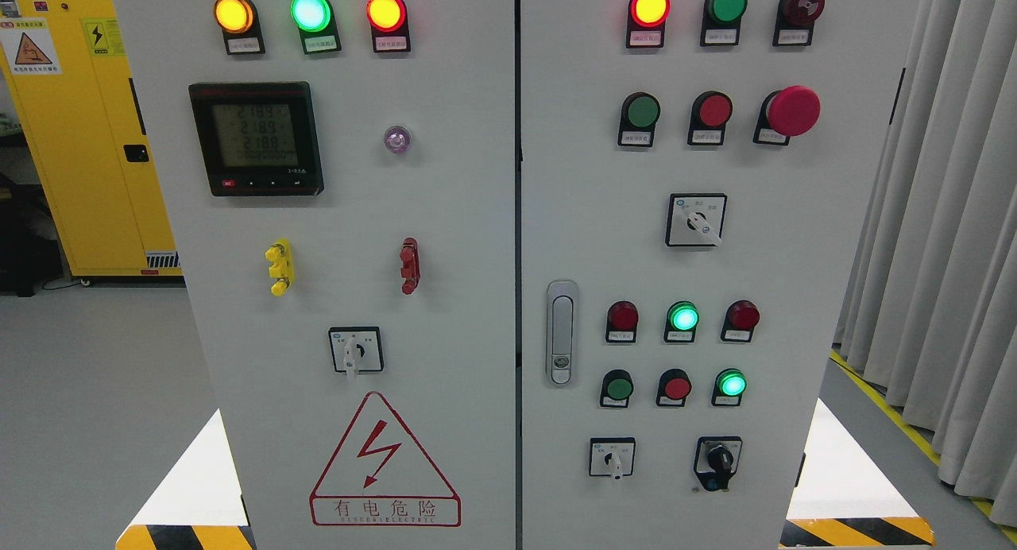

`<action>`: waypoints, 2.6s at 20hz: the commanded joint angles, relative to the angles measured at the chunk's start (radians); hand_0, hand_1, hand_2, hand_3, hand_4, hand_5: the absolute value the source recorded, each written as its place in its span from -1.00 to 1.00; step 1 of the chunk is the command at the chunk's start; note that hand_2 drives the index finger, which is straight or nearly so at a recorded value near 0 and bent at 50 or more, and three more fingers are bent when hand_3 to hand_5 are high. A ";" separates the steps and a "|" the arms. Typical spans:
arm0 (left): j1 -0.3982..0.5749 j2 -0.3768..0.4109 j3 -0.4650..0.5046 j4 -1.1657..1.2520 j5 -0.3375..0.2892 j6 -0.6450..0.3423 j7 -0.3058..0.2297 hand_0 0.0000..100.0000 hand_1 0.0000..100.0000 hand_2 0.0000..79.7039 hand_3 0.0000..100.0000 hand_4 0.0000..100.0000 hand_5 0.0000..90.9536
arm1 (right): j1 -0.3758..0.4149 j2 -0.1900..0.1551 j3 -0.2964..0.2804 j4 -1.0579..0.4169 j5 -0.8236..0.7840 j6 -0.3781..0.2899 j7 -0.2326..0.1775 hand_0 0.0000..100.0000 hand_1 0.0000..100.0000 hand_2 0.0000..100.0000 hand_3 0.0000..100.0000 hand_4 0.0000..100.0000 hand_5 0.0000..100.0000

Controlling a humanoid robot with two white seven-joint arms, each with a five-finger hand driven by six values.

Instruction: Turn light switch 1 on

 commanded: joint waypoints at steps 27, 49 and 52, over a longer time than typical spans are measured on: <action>0.327 0.101 0.088 -1.055 -0.129 0.114 0.074 -0.88 -1.00 -1.00 -1.00 -1.00 -1.00 | 0.000 0.000 0.000 0.000 -0.029 0.000 0.000 -1.00 0.00 -0.92 -1.00 -1.00 -1.00; 0.463 0.149 0.089 -1.940 -0.215 -0.214 0.155 -0.48 -0.35 -0.59 -0.14 0.02 -0.06 | 0.000 0.000 0.000 0.000 -0.029 0.000 0.000 -1.00 0.00 -0.92 -1.00 -1.00 -1.00; 0.413 0.120 0.086 -1.986 -0.220 -0.210 0.222 -0.48 -0.14 -0.40 0.05 0.22 0.35 | 0.000 0.000 0.000 0.000 -0.029 0.000 0.000 -1.00 0.00 -0.92 -1.00 -1.00 -1.00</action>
